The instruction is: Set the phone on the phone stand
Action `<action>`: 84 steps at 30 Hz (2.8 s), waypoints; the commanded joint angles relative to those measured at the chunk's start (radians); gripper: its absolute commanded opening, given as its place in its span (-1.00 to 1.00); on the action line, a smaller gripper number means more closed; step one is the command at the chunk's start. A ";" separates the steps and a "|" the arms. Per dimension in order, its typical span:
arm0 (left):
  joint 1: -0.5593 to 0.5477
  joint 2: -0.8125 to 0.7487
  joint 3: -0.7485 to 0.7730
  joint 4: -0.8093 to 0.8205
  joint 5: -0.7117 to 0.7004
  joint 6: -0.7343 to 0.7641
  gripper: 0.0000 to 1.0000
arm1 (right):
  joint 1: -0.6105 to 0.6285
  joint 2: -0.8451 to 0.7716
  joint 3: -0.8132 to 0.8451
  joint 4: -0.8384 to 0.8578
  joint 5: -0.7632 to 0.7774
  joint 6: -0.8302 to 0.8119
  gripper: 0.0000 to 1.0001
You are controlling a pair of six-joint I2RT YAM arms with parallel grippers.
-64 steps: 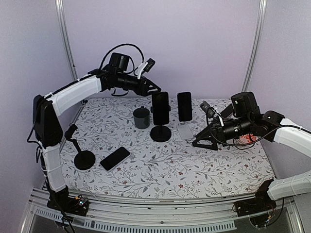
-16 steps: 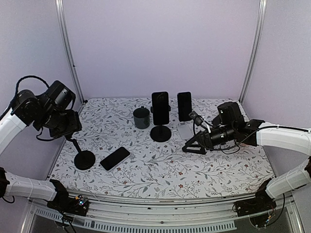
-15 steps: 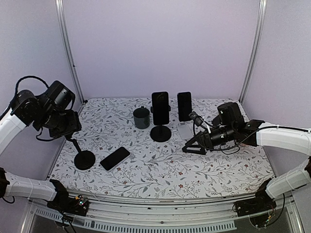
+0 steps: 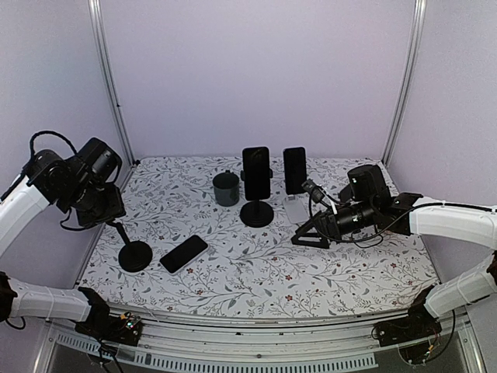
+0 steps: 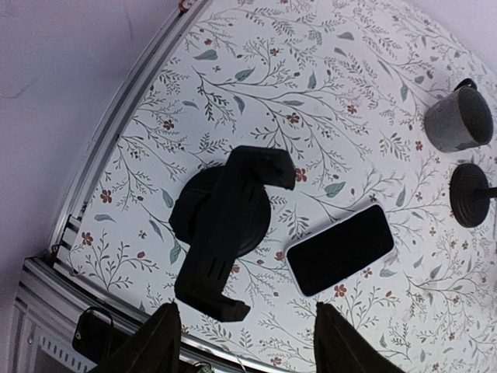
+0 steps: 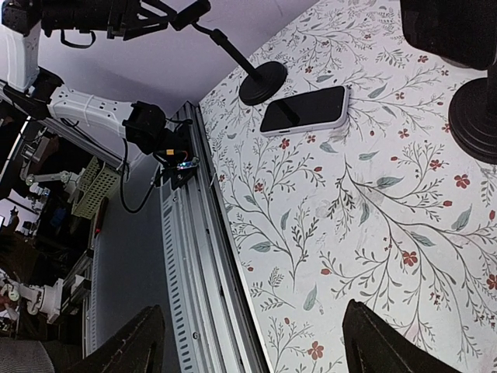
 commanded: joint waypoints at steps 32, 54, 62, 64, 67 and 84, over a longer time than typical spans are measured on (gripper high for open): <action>0.136 0.026 0.023 0.227 0.035 0.225 -1.00 | 0.002 0.028 0.018 0.019 -0.023 -0.001 0.62; -0.061 0.144 0.139 0.540 0.544 0.633 -1.00 | -0.026 -0.066 0.127 -0.205 0.020 -0.073 0.63; -0.161 0.190 0.133 0.652 0.746 0.768 -1.00 | -0.050 -0.128 0.192 -0.296 0.017 -0.076 0.64; -0.174 0.214 0.140 0.674 0.815 0.811 -1.00 | -0.051 -0.135 0.202 -0.315 0.013 -0.076 0.65; -0.200 0.253 0.166 0.697 0.838 0.874 -1.00 | -0.051 -0.155 0.218 -0.338 0.022 -0.070 0.65; -0.270 0.497 0.372 0.752 0.886 1.058 -1.00 | -0.051 -0.222 0.222 -0.363 0.047 -0.099 0.61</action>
